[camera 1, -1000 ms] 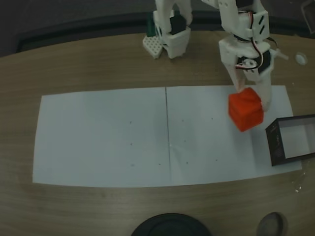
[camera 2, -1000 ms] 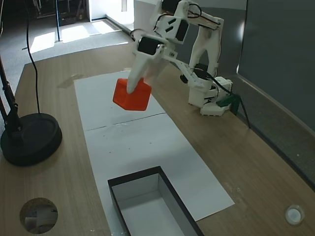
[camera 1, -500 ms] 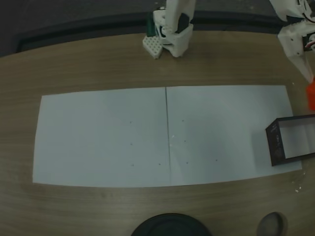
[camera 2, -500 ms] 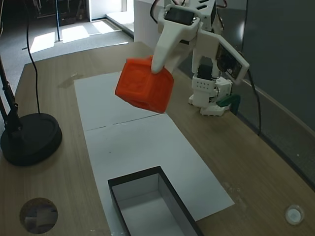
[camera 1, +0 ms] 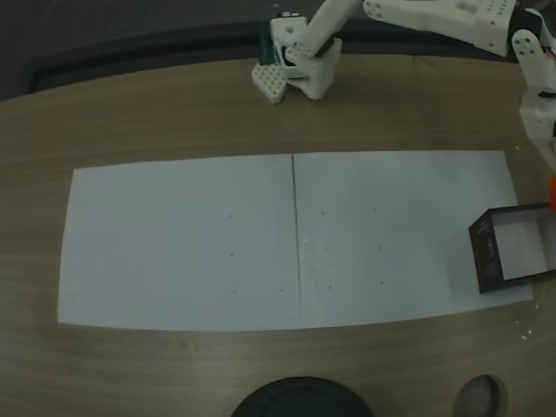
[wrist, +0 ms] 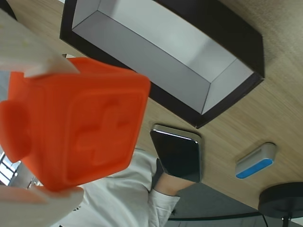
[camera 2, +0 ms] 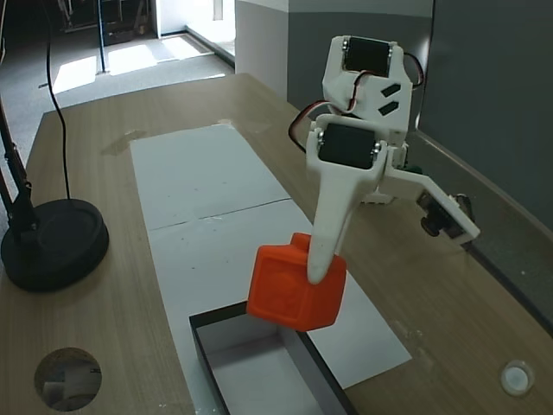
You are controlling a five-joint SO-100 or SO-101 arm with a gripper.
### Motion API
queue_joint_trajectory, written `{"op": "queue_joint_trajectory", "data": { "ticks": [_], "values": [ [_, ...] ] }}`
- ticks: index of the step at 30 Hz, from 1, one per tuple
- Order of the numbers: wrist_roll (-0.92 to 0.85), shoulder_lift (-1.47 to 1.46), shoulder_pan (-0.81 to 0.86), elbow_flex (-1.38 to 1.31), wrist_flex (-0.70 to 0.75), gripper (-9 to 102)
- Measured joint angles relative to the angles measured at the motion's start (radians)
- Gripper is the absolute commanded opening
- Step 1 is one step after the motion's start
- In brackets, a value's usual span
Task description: Grab a orange square and put it in the box.
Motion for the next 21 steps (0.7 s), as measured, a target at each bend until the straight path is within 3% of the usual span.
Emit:
{"op": "queue_joint_trajectory", "data": {
  "ticks": [9, 15, 21],
  "values": [
    [0.002, -0.048, -0.005, -0.017, -0.028, 12],
    [0.021, -0.048, -0.014, -0.018, -0.028, 26],
    [0.054, -0.048, -0.012, -0.020, -0.005, 27]
  ]
}}
